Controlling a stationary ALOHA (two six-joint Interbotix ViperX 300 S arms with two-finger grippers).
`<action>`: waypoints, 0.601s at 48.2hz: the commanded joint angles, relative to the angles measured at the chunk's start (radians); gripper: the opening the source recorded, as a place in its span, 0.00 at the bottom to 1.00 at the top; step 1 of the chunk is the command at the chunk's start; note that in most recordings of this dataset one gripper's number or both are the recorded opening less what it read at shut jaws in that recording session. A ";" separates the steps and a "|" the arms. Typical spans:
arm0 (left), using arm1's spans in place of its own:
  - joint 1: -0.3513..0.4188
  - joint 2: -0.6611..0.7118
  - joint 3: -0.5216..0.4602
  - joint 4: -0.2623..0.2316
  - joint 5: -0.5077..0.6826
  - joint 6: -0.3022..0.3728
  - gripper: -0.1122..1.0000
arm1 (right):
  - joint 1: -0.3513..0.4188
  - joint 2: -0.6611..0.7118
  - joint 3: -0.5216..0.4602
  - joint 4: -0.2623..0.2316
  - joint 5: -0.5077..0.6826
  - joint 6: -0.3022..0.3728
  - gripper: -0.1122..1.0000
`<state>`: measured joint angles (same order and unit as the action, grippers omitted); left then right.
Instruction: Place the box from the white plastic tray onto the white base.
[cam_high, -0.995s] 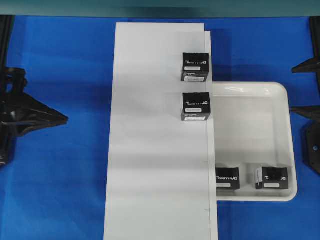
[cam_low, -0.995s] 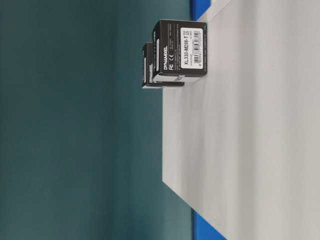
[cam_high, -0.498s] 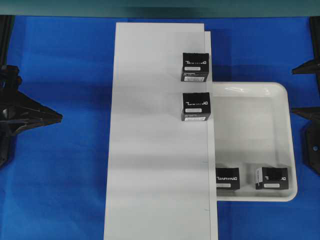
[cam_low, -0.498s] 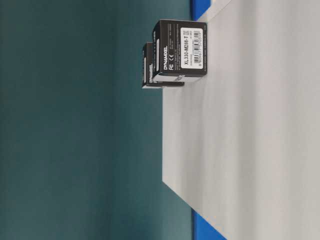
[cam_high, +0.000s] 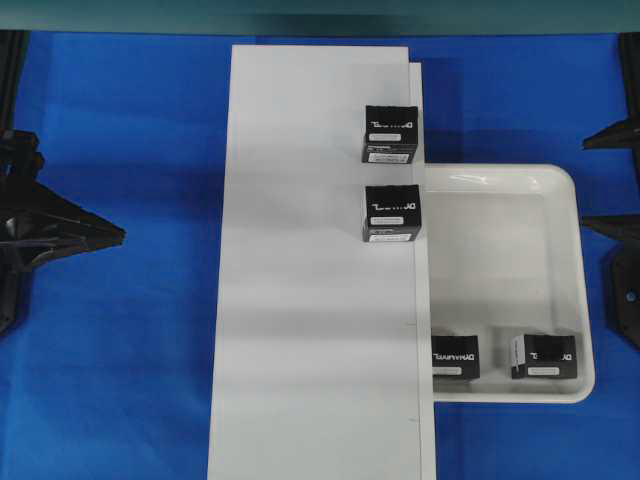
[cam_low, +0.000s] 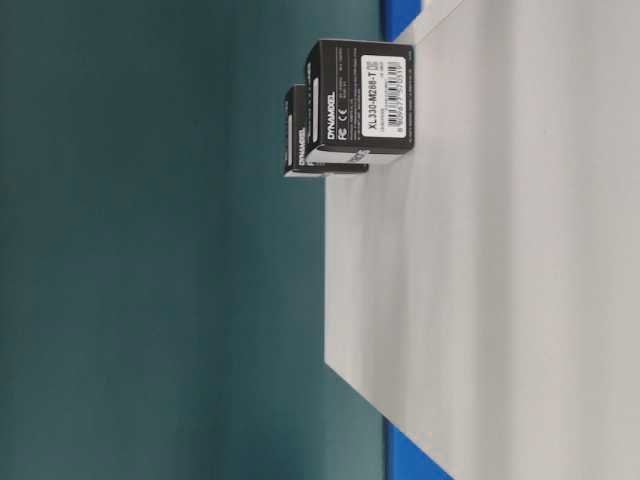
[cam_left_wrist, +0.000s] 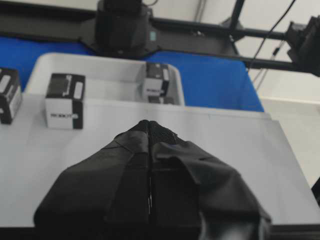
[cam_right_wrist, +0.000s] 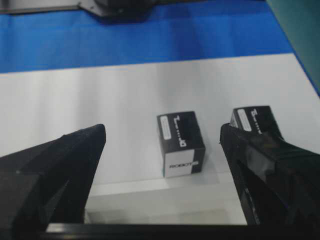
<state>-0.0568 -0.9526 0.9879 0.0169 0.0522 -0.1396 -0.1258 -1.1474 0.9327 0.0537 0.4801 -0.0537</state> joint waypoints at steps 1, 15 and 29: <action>-0.002 0.006 -0.026 0.003 -0.009 -0.002 0.04 | 0.002 0.003 -0.005 0.003 -0.012 0.011 0.97; -0.003 0.005 -0.026 0.003 -0.009 0.005 0.04 | 0.002 -0.003 0.005 0.003 -0.012 0.037 0.97; -0.002 0.005 -0.026 0.003 -0.009 0.002 0.04 | 0.002 -0.015 0.006 0.003 -0.012 0.037 0.97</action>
<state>-0.0568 -0.9541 0.9879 0.0169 0.0522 -0.1396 -0.1258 -1.1628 0.9449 0.0537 0.4786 -0.0184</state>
